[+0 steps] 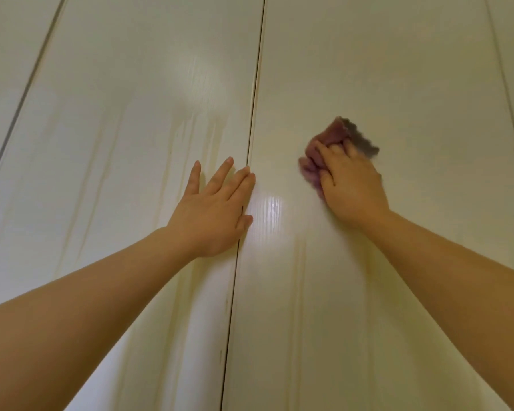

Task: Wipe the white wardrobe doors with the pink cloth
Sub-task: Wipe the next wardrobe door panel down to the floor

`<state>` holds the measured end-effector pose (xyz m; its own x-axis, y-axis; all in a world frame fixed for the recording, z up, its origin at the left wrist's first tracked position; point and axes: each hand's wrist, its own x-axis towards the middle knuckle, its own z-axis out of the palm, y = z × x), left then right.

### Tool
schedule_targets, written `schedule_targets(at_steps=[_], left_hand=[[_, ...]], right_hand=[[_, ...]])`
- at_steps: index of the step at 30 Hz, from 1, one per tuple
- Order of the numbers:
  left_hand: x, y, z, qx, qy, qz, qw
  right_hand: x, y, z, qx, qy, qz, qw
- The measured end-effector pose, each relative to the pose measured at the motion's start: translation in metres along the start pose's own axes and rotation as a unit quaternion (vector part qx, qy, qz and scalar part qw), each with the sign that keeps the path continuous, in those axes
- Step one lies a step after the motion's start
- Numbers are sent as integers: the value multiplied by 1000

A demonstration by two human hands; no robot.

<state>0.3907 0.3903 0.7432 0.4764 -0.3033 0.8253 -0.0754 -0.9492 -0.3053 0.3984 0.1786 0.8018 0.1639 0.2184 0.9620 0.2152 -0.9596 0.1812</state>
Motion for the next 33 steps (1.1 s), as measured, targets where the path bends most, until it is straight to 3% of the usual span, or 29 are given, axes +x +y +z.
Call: schedule_targets(at_steps=[2, 5, 7, 11, 12, 15, 16, 17, 20, 21, 25, 26, 29, 30, 33], left_hand=[[-5, 1, 1, 19, 10, 3, 1000], [-12, 4, 4, 30, 15, 2, 999], [-14, 5, 4, 19, 13, -8, 1000], [-14, 12, 6, -6, 19, -35, 999], [-14, 14, 7, -11, 18, -43, 999], [-15, 15, 8, -20, 17, -55, 998], [-15, 15, 8, -23, 21, -56, 998], [-15, 15, 6, -25, 24, -57, 998], [-14, 17, 2, -33, 22, -62, 997], [-14, 18, 2, -32, 18, -64, 997], [-14, 16, 2, -28, 0, -64, 998], [-15, 15, 3, -21, 0, -61, 998], [-15, 14, 3, -20, 8, -54, 998], [-15, 14, 4, -23, 10, -56, 998], [-15, 21, 7, -29, 16, -63, 997]], right_hand=[[-18, -8, 9, -3, 21, -14, 1000], [-65, -17, 25, -31, -18, -195, 980], [-54, -5, 17, -46, -29, -256, 965], [-19, -7, 6, 3, -10, -50, 999], [-28, -15, 10, 17, -11, -48, 999], [-71, -27, 23, -8, -64, -250, 966], [-67, -19, 20, -24, -53, -283, 957], [-54, -12, 15, -30, -48, -258, 965], [-24, -6, 9, 34, -5, -77, 996], [-31, -11, 13, 19, 5, -83, 996], [-75, 0, 26, -47, -35, -287, 956], [-65, 10, 21, -43, -30, -274, 960], [-30, 19, 5, 2, 0, -58, 998], [-34, 15, 8, -9, 15, -41, 999], [-89, -3, 28, -51, -15, -199, 979]])
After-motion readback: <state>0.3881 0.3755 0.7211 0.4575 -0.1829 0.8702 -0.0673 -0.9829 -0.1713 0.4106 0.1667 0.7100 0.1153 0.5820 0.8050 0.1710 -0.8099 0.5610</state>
